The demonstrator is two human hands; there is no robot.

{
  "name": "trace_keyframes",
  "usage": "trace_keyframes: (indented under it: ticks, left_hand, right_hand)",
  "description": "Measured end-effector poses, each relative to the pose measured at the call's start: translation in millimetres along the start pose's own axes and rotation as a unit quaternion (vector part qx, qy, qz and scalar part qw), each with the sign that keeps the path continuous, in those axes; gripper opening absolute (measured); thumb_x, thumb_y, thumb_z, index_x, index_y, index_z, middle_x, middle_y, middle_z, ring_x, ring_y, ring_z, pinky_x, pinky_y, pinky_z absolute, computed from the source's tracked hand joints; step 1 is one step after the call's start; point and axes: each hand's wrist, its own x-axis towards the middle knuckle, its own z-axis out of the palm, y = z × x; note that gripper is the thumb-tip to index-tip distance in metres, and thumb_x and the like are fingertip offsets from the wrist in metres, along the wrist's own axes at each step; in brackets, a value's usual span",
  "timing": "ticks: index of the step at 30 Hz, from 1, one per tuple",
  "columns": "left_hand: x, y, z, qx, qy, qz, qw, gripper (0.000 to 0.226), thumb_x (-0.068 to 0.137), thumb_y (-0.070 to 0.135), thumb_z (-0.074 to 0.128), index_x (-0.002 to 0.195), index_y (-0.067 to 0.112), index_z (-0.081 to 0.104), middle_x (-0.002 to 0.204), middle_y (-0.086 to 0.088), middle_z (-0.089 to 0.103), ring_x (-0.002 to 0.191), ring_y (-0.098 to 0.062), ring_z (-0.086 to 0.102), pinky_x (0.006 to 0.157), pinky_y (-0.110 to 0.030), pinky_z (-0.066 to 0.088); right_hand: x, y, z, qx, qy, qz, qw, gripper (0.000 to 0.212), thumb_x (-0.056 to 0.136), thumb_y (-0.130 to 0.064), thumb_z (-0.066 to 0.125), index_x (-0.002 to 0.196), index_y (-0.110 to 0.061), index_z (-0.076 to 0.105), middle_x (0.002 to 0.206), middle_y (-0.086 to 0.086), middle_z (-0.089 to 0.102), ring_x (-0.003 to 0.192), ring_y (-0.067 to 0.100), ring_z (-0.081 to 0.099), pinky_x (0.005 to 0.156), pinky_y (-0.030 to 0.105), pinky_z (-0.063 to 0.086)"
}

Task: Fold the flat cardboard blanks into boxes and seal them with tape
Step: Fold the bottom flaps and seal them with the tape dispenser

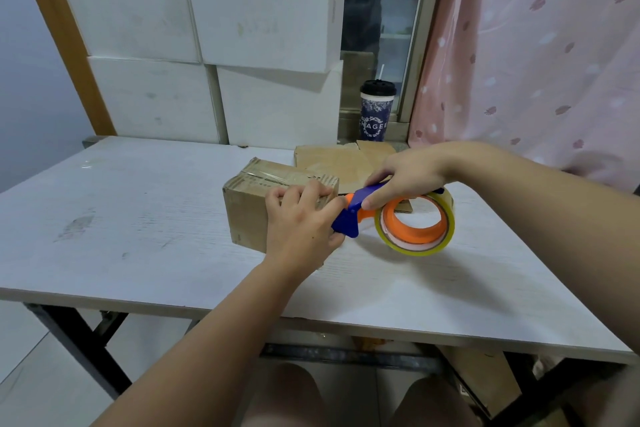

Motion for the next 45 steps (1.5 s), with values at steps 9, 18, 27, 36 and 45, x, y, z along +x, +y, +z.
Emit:
trace_keyframes:
  ticks: [9,18,27,36,45]
  left_hand:
    - [4,0,-6,-0.002,-0.020,-0.001,1.000,0.038,0.057,0.035,0.081,0.092,0.023,0.072,0.095,-0.003,0.064,0.076,-0.027,0.060,0.075,-0.043,0.040]
    - [4,4,-9,0.012,-0.103,-0.005,0.995,0.042,0.051,0.054,0.078,0.082,0.026,0.071,0.105,-0.003,0.060,0.088,-0.027,0.056,0.082,-0.043,0.033]
    - [9,2,-22,-0.046,-0.176,-0.006,0.983,0.041,0.058,0.067,0.070,0.074,0.030,0.073,0.118,-0.002,0.057,0.103,-0.025,0.053,0.090,-0.044,0.027]
    - [19,-20,-27,-0.116,-0.237,0.049,0.963,0.070,0.061,0.080,0.042,0.099,0.030,0.072,0.141,0.003,0.040,0.126,-0.020,0.036,0.095,-0.033,0.011]
    - [32,-30,-31,-0.179,-0.254,0.017,0.950,0.080,0.055,0.080,0.040,0.113,0.033,0.067,0.136,0.015,0.048,0.121,-0.005,0.044,0.095,-0.028,0.030]
  right_hand:
    - [4,-4,-5,0.008,-0.006,0.012,1.000,0.052,0.081,-0.067,0.054,0.116,-0.031,0.067,0.096,-0.008,0.069,0.091,0.012,0.061,0.080,0.029,0.049]
    - [12,-15,-10,0.011,-0.062,0.090,0.994,0.050,0.077,-0.065,0.063,0.087,-0.018,0.072,0.073,-0.001,0.068,0.071,0.017,0.063,0.074,0.030,0.052]
    - [4,12,-20,0.146,-0.227,0.119,0.956,0.052,0.056,-0.066,0.073,0.077,-0.018,0.066,0.069,-0.002,0.058,0.054,0.008,0.052,0.051,0.018,0.043]
    - [12,54,29,0.427,-0.273,0.059,0.860,0.035,0.066,-0.051,0.076,0.067,-0.017,0.071,0.058,-0.003,0.058,0.050,0.008,0.048,0.050,0.020,0.040]
    - [9,60,75,0.662,-0.320,0.003,0.678,0.063,0.057,-0.043,0.088,0.097,-0.003,0.060,0.060,0.007,0.061,0.046,0.016,0.051,0.046,0.022,0.037]
